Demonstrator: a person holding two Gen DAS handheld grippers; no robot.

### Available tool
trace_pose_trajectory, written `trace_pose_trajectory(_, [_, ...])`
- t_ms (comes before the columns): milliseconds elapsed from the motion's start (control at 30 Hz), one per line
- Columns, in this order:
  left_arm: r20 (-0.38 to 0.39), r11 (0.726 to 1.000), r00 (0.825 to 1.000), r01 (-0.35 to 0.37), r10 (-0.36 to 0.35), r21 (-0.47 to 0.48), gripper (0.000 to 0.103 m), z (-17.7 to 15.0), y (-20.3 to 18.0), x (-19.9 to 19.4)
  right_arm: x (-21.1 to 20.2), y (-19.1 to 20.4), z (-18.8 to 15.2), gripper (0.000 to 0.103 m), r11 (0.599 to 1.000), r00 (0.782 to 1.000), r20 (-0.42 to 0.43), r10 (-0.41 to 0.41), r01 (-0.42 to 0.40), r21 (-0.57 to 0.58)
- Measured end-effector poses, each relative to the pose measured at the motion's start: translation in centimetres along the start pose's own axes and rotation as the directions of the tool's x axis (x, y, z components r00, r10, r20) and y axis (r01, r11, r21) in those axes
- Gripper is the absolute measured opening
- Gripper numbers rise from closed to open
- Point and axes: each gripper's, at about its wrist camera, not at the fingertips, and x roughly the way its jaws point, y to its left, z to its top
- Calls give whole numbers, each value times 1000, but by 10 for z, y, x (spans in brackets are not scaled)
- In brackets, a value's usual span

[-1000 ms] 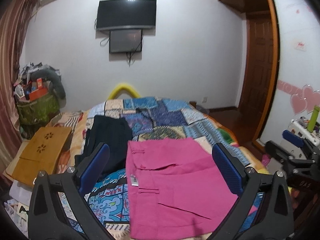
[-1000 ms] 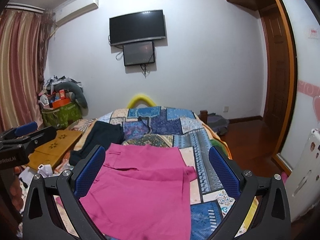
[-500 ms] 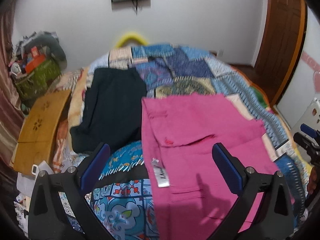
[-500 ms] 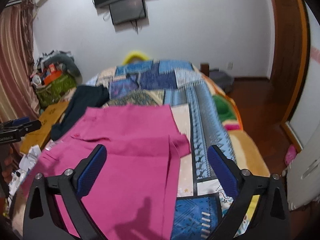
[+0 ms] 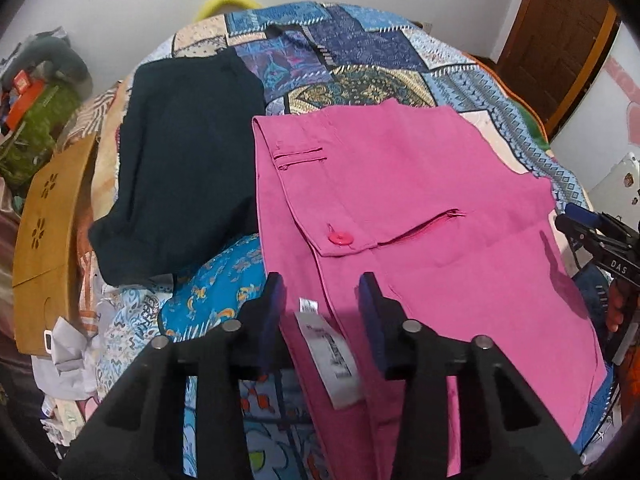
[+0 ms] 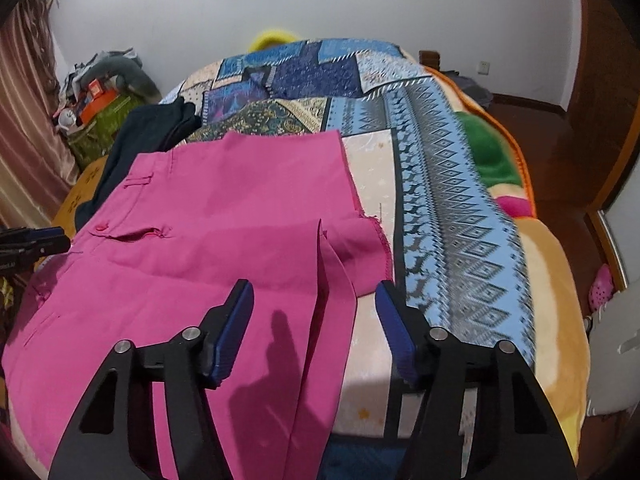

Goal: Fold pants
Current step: 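Lower both tools to the pink pants' waistband and close both grippers on it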

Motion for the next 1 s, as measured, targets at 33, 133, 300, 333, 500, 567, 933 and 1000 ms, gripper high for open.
trace_pose_trajectory(33, [-14,1000,1000,14,-14,-3,39,2,1,4,2,-2,2,54,1000,1000,-7,8,-8,-1])
trace_pose_trajectory(133, [-67,999,996,53,-53,-11,39,7,4,16,10,-4,7,50,999,999,-21,33,-33,-6])
trace_pose_trajectory(300, [-131,992,984,117,-124,-54,40,11,8,34,27,-3,16,41,999,997,-55,46,-47,-14])
trace_pose_trajectory(333, [-143,988,979,137,-147,-77,41,13,11,37,29,-3,16,38,999,997,-60,51,-51,-14])
trace_pose_trajectory(500, [-136,983,975,164,-174,-81,22,11,11,37,39,-1,16,10,998,994,-90,62,-64,-24])
trace_pose_trajectory(567, [-129,988,980,143,-150,-62,10,10,10,35,41,0,14,8,998,994,-94,55,-58,-30])
trace_pose_trajectory(933, [-77,999,997,29,-32,-30,5,-2,20,25,52,-9,12,0,1000,993,-120,8,-10,-11])
trace_pose_trajectory(1000, [-74,999,997,31,-33,-17,5,-3,20,24,52,-11,12,0,1000,992,-122,24,-25,-4])
